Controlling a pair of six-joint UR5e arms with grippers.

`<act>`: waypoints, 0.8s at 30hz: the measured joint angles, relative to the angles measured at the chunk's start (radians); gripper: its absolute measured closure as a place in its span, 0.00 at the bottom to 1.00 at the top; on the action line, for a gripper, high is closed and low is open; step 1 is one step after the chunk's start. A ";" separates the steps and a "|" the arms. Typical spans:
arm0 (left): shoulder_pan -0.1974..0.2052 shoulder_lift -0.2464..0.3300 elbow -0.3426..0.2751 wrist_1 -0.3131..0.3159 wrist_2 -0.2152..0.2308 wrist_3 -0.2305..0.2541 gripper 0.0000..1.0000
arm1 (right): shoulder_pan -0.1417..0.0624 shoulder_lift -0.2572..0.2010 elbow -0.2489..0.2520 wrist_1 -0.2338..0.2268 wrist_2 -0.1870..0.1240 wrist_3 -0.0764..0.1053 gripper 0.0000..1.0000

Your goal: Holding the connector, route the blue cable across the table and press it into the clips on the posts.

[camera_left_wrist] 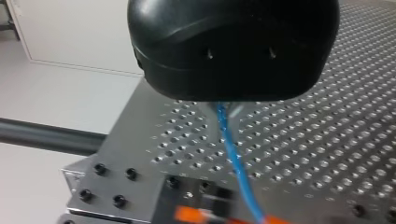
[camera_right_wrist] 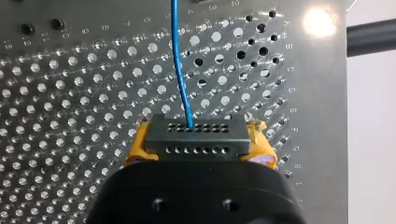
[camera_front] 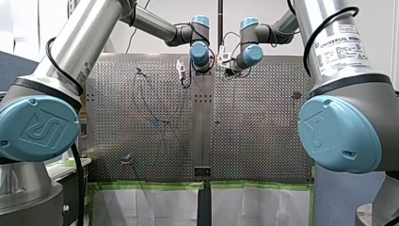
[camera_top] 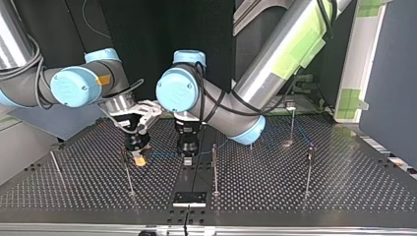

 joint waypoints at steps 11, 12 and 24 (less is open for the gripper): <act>-0.005 0.002 -0.094 0.074 -0.025 -0.020 1.00 | 0.007 0.001 0.011 0.002 0.001 -0.001 1.00; -0.007 0.002 -0.101 0.078 -0.027 -0.022 1.00 | 0.007 0.001 0.015 0.001 0.002 -0.002 1.00; -0.020 0.025 -0.206 0.175 -0.051 -0.053 1.00 | 0.003 0.001 0.107 -0.008 0.013 -0.009 1.00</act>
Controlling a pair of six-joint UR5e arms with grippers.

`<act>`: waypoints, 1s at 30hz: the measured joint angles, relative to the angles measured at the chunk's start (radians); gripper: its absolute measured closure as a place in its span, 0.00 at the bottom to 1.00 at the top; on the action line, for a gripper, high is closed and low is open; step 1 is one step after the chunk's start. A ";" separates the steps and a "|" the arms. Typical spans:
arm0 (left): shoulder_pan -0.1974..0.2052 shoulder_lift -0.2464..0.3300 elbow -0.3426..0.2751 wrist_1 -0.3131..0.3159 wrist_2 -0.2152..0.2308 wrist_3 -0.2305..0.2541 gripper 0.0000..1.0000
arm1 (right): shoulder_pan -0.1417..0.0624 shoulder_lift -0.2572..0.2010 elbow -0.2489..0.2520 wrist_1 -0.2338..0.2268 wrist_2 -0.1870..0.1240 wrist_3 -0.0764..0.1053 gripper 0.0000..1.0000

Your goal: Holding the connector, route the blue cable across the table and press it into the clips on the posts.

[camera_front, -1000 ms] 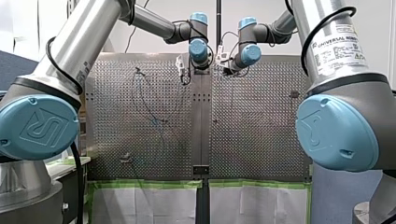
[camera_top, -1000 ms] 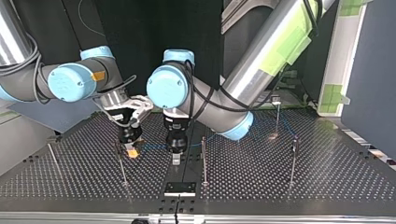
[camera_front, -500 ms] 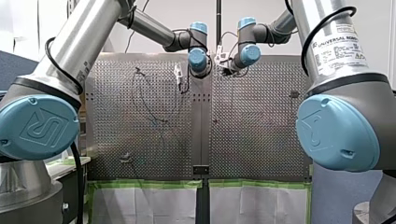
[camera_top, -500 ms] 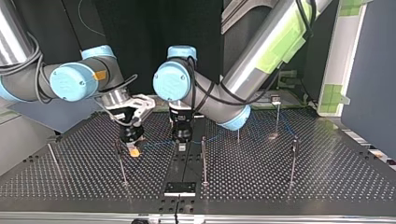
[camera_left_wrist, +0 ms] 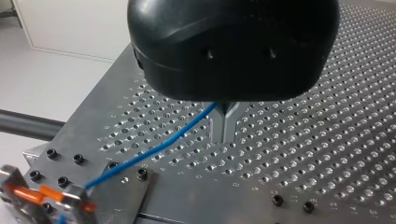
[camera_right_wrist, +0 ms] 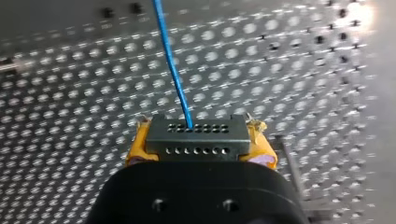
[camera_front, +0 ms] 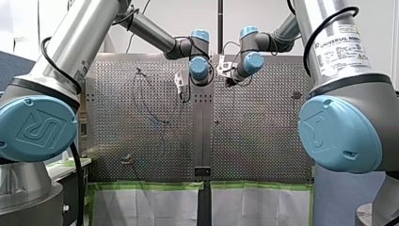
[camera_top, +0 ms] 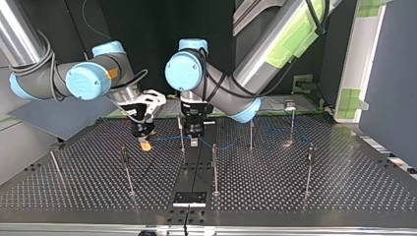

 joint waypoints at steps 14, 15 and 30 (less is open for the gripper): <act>0.017 0.003 -0.131 0.131 0.048 -0.012 1.00 | -0.004 0.000 0.126 -0.046 0.004 -0.043 1.00; 0.019 0.003 -0.138 0.139 0.050 -0.012 1.00 | -0.004 0.000 0.134 -0.053 0.004 -0.043 1.00; 0.021 -0.010 -0.265 0.265 0.118 -0.001 1.00 | -0.005 0.000 0.268 -0.186 0.005 -0.062 1.00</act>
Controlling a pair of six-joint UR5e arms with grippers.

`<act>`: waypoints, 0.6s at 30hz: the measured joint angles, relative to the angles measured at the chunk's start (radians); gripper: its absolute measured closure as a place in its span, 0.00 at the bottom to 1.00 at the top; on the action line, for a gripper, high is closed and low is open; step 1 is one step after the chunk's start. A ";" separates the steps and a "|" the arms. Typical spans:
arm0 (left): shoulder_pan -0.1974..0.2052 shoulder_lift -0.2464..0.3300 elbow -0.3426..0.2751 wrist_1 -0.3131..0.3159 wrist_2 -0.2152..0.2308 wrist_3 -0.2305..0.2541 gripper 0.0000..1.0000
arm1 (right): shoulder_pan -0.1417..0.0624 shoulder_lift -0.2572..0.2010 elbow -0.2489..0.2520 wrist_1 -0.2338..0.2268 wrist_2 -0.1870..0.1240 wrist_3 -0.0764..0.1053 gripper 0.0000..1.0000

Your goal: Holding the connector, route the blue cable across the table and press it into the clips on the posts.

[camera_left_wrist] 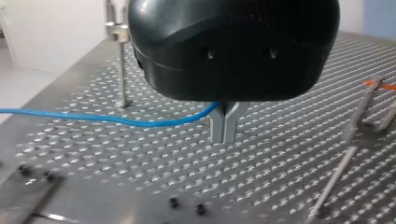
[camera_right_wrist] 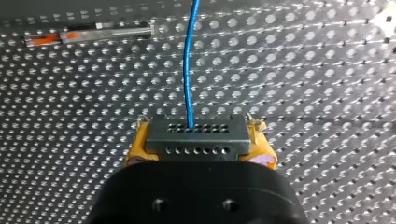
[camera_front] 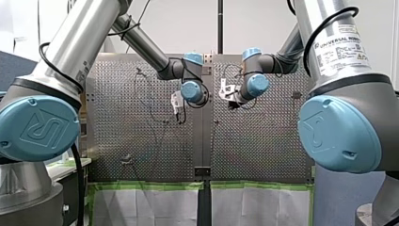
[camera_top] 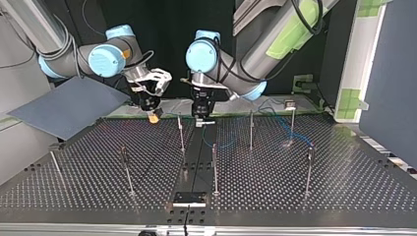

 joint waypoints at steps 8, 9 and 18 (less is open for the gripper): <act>-0.009 -0.019 -0.065 0.065 0.030 0.004 1.00 | 0.000 0.002 0.063 -0.063 0.001 0.003 1.00; -0.010 -0.023 -0.072 0.072 0.033 0.004 1.00 | 0.000 0.002 0.069 -0.069 0.002 0.003 1.00; -0.008 -0.093 -0.151 0.151 0.074 0.001 1.00 | -0.002 0.003 0.134 -0.134 0.005 0.002 1.00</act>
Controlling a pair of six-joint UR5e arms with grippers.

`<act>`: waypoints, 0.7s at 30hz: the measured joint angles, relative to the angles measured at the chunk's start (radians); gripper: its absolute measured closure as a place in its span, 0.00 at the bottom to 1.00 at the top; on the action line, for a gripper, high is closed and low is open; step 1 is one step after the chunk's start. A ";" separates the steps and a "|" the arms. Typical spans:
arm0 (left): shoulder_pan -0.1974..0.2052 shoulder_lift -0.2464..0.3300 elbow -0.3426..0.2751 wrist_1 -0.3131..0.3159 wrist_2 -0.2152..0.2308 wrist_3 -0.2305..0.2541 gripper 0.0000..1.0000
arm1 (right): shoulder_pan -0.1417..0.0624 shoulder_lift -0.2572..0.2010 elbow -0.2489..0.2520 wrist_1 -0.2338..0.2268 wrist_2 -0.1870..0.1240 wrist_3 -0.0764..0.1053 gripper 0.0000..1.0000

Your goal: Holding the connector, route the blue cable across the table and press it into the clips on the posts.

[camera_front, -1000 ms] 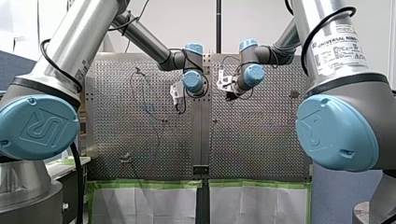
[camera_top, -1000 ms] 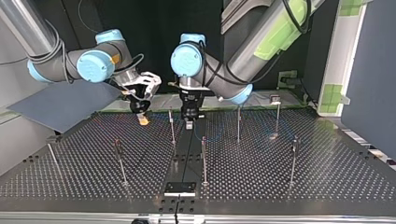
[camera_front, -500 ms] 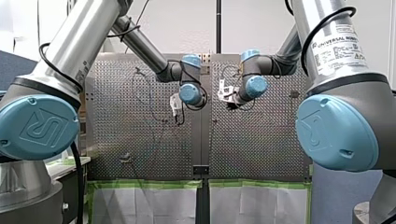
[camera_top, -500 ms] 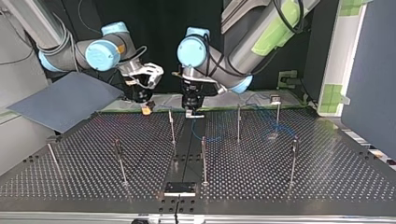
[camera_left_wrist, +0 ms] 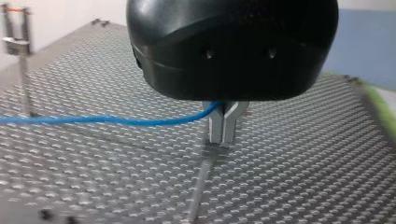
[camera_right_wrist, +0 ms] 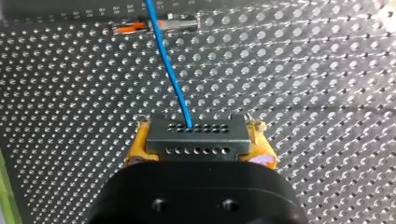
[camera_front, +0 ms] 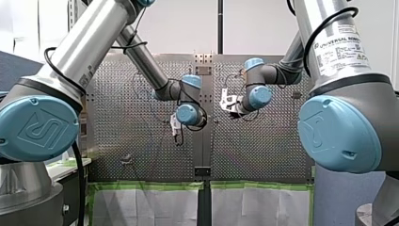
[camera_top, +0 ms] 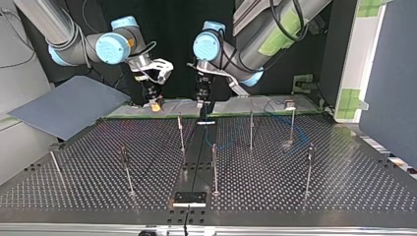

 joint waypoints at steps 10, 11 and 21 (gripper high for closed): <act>-0.003 -0.018 -0.089 0.082 0.038 -0.013 1.00 | -0.010 0.004 0.067 -0.079 0.005 -0.014 1.00; -0.003 -0.018 -0.099 0.085 0.045 -0.016 1.00 | -0.011 0.006 0.069 -0.083 0.004 -0.015 1.00; -0.008 -0.019 -0.114 0.062 0.078 -0.035 1.00 | -0.040 0.064 0.062 -0.135 -0.044 -0.010 1.00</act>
